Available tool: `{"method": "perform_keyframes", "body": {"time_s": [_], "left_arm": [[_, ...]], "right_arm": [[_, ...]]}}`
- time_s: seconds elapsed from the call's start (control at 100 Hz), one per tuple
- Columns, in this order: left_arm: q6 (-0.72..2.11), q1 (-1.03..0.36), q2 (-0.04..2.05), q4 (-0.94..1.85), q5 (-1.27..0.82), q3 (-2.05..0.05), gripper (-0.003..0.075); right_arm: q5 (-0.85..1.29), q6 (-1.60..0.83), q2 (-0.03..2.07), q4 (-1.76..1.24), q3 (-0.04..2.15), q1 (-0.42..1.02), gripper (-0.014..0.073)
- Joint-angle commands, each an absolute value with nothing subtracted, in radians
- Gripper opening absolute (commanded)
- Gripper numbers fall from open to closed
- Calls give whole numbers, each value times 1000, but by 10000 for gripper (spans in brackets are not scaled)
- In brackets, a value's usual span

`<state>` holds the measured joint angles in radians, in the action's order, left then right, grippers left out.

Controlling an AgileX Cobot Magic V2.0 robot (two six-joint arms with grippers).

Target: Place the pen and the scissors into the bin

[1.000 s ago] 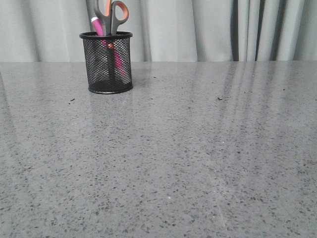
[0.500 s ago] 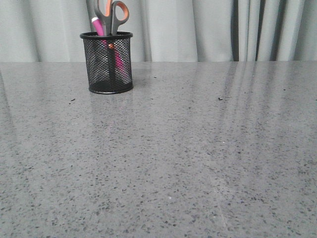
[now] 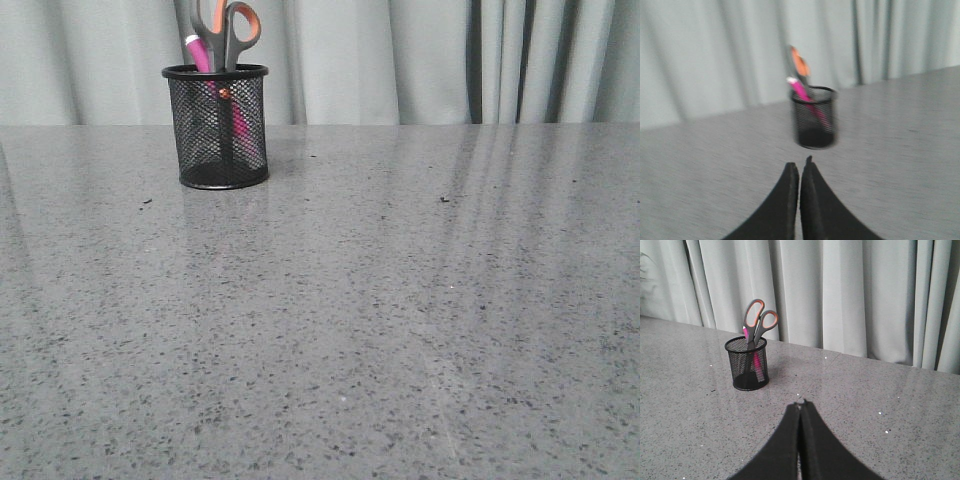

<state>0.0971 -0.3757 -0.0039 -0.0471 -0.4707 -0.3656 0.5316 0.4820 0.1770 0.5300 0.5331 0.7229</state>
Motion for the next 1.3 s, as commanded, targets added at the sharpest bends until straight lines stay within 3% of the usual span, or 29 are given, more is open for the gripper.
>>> {"method": "perform_keyframes", "body": {"time_s": [0.0,0.09,0.27,0.54,1.29], "left_arm": [[104,-341,-27,-178,-200,-268,-19],[96,-284,-27,-156,-62,-135,-19],[19,-174,-27,-37,-60,5,-19],[17,-72,-27,-37,-262,45,-19],[17,-56,-36,-37,-278,45,-19]], "right_arm": [[473,474,190,552,555,725,-76],[473,474,190,552,555,725,-76],[473,474,190,552,555,725,-76],[473,474,190,552,555,725,-76],[473,474,190,552,555,725,-76]]}}
